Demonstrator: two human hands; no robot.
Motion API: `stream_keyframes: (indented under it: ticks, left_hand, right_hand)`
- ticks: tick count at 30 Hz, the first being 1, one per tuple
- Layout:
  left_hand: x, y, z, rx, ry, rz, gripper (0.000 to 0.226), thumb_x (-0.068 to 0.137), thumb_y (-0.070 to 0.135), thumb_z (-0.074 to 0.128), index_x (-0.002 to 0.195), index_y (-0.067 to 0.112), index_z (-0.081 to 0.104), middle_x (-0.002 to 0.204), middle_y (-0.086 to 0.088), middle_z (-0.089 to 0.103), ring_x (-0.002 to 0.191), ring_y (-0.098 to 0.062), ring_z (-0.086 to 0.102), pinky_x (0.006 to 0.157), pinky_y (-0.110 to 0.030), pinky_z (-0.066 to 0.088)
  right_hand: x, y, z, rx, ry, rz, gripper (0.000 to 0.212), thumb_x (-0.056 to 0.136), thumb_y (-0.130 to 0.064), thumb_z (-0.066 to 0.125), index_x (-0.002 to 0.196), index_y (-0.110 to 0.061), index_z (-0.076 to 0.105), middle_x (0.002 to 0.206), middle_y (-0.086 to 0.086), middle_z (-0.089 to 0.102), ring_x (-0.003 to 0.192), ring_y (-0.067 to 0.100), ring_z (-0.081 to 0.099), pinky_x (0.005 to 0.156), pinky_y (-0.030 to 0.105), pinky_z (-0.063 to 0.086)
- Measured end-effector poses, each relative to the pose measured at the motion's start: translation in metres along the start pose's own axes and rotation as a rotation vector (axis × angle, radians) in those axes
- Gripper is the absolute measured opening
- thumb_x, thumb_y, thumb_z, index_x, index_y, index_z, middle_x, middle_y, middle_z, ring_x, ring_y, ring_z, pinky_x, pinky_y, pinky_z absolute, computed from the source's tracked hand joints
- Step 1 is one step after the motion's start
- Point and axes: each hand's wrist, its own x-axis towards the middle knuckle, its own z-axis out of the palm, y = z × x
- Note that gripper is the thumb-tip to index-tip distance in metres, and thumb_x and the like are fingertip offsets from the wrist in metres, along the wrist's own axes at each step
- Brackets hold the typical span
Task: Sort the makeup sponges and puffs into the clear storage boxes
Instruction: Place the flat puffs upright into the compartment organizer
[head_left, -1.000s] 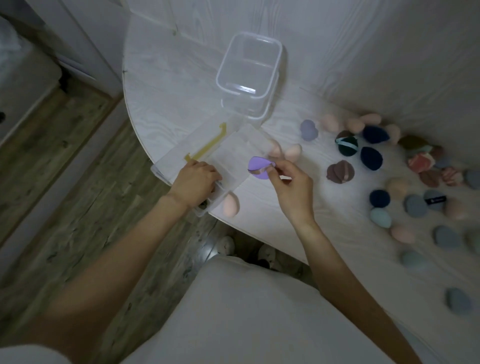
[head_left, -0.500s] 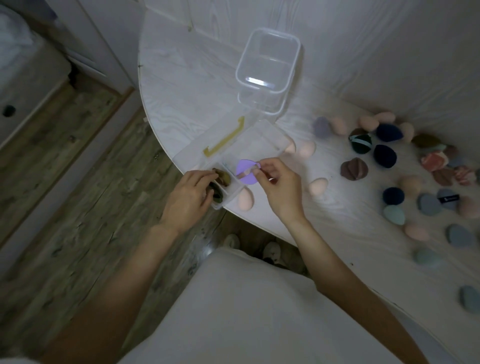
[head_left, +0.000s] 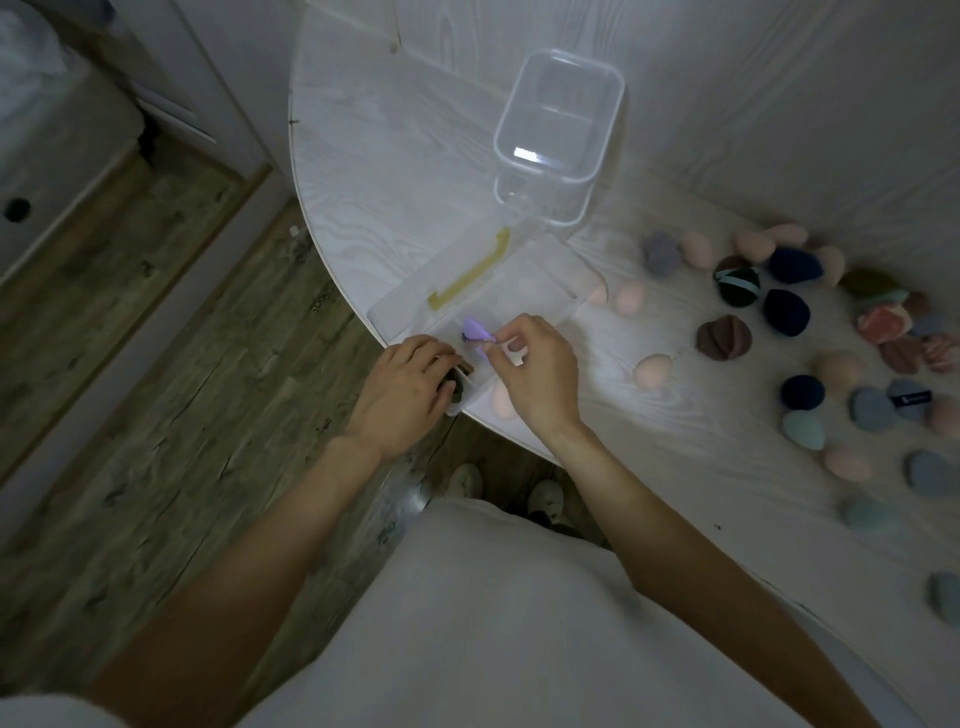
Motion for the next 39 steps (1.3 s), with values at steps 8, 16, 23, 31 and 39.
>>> stream_keyframes:
  ticks: [8,16,23,31,39]
  left_hand:
    - [-0.002,0.003,-0.004,-0.032,-0.034,-0.033,0.041,0.088,0.028,0.037,0.117,0.012,0.061,0.117,-0.003,0.063,0.112,-0.025,0.053,0.091,-0.036,0.042]
    - [-0.001,0.005,0.001,-0.118,0.018,-0.054,0.038,0.084,0.014,0.055,0.122,0.007,0.057,0.119,-0.010,0.059,0.111,-0.027,0.052,0.093,-0.038,0.045]
    - [0.003,0.013,-0.001,-0.102,0.050,-0.075,0.038,0.088,0.026,0.041,0.116,0.009,0.061,0.111,-0.008,0.063,0.103,-0.029,0.055,0.087,-0.040,0.048]
    - [0.022,0.048,-0.017,-0.350,0.307,-0.024,0.028,0.089,0.011,0.054,0.116,0.010,0.062,0.117,-0.006,0.060,0.108,-0.020,0.050,0.093,-0.026,0.039]
    - [0.126,0.134,0.005,-0.531,0.088,0.184,0.030,0.086,0.019,0.052,0.113,0.010,0.063,0.116,-0.011,0.060,0.108,-0.024,0.050,0.094,-0.020,0.032]
  right_hand:
    - [0.006,0.012,0.026,-0.512,-0.074,-0.232,0.006,0.074,-0.018,0.075,0.075,-0.013,0.073,0.121,0.007,0.057,0.112,0.027,0.048,0.084,0.036,0.038]
    - [0.008,0.012,0.024,-0.459,-0.135,-0.206,0.009,0.081,-0.020,0.070,0.087,-0.017,0.076,0.131,0.007,0.053,0.121,0.029,0.042,0.093,0.039,0.037]
    - [0.003,0.021,0.007,-0.309,-0.174,-0.279,0.012,0.083,-0.017,0.069,0.093,-0.014,0.074,0.133,0.011,0.051,0.123,0.030,0.042,0.096,0.040,0.041]
    - [-0.020,0.088,-0.094,-0.133,0.092,0.019,0.014,0.087,-0.006,0.061,0.095,-0.011,0.071,0.114,0.008,0.060,0.108,0.023,0.056,0.094,0.032,0.043]
    - [-0.035,0.161,-0.169,-0.251,0.189,0.208,0.018,0.090,-0.012,0.056,0.104,-0.010,0.068,0.108,0.009,0.064,0.098,0.024,0.059,0.080,0.026,0.041]
